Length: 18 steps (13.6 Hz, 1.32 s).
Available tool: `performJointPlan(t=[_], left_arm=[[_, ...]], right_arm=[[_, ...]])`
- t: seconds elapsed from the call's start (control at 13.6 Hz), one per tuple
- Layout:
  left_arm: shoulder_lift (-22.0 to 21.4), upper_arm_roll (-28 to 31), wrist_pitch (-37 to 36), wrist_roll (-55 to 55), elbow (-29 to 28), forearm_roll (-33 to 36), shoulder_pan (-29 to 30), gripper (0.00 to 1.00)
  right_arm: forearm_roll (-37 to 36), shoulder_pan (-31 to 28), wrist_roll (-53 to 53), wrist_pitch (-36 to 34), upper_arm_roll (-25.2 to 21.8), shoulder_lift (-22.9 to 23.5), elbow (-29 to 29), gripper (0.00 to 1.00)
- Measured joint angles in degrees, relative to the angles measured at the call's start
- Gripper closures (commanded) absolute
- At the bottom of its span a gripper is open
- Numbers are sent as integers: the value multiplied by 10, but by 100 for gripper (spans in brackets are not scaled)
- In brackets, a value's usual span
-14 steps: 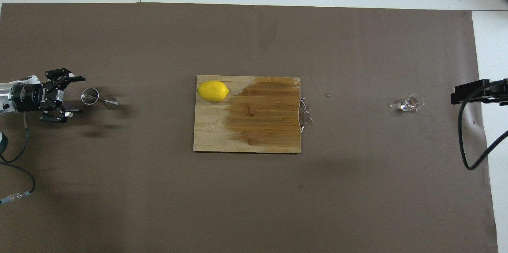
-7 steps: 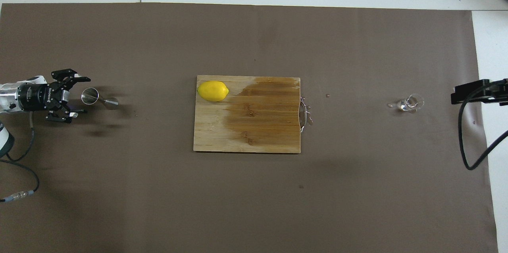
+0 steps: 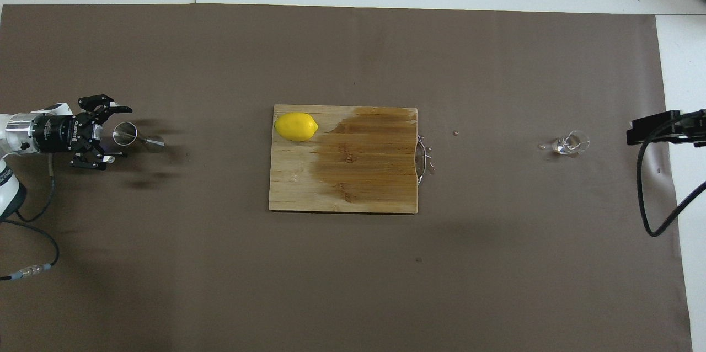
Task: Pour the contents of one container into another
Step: 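Close the left gripper around the metal jigger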
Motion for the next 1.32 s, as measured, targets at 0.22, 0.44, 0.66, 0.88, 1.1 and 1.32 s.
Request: performJointPlan(t=[0.22, 0.44, 0.66, 0.88, 1.1, 1.32], left_arm=[[0, -1, 0, 12, 0, 1, -4, 0], [0, -1, 0, 15, 0, 4, -4, 0], [0, -1, 0, 16, 0, 10, -5, 0], [0, -1, 0, 16, 0, 18, -5, 0], [0, -1, 0, 16, 0, 23, -5, 0], [0, -1, 0, 16, 0, 24, -5, 10]], right_arm=[[0, 0, 0, 0, 0, 0, 0, 0], [0, 0, 0, 0, 0, 0, 0, 0], [0, 0, 0, 0, 0, 0, 0, 0], [0, 0, 0, 0, 0, 0, 0, 0], [0, 0, 0, 0, 0, 0, 0, 0], [0, 0, 0, 0, 0, 0, 0, 0]])
